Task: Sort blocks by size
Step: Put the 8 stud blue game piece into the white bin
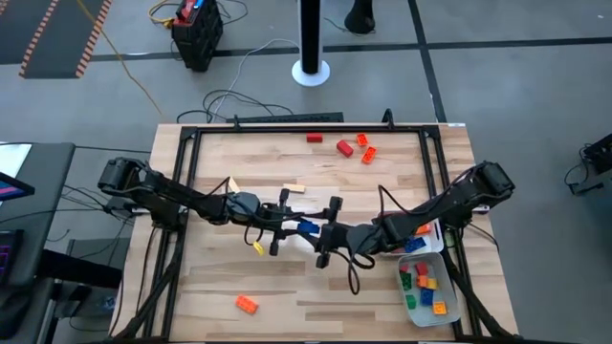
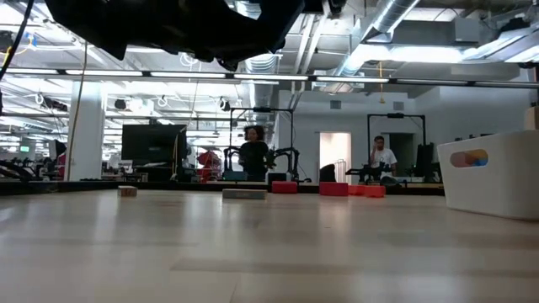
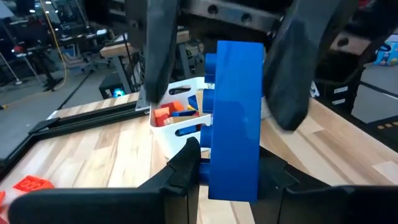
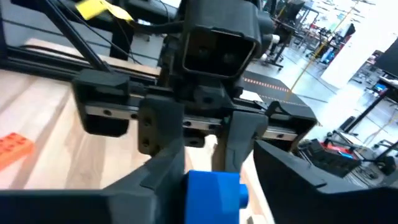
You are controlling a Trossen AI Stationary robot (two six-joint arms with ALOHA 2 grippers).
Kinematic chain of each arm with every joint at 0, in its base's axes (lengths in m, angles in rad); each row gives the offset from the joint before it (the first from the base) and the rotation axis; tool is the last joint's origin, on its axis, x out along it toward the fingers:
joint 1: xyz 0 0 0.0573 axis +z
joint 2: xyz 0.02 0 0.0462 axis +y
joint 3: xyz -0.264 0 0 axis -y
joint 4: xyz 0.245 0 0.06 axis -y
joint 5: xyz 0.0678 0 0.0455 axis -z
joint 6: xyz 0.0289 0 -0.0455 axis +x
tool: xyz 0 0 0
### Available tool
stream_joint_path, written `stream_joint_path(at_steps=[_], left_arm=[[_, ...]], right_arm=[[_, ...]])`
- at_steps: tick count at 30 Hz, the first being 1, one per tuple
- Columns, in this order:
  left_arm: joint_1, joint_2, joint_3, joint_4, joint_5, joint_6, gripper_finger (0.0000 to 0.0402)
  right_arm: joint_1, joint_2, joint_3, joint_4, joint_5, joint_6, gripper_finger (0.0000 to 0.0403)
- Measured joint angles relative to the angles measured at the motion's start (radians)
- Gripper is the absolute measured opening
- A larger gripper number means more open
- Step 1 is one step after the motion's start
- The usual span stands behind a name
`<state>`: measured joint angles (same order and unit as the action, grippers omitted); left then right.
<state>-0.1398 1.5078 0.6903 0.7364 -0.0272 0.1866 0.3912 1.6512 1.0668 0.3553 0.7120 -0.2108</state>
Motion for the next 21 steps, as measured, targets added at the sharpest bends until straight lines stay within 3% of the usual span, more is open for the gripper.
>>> stream_joint_path(at_steps=[4,9,15,18,21], left_arm=[[-0.008,0.000,0.000,0.018,0.000,-0.001,0.0089],[-0.010,0.000,0.000,0.012,-0.002,-0.014,0.0091],[-0.010,-0.001,0.000,0.001,-0.044,-0.069,0.0152],[-0.009,-0.016,0.000,-0.070,-0.095,-0.081,0.0198],[0.003,-0.049,0.001,-0.177,-0.115,-0.083,0.0231]], right_arm=[[0.000,-0.001,0.000,-0.004,-0.004,0.001,0.0204],[-0.006,-0.002,0.000,-0.046,-0.022,0.028,0.0115],[-0.013,-0.006,0.002,-0.124,-0.011,0.054,0.0115],[-0.003,-0.041,0.039,-0.359,-0.003,0.152,0.0115],[0.011,-0.091,0.114,-0.731,-0.003,0.371,0.0115]])
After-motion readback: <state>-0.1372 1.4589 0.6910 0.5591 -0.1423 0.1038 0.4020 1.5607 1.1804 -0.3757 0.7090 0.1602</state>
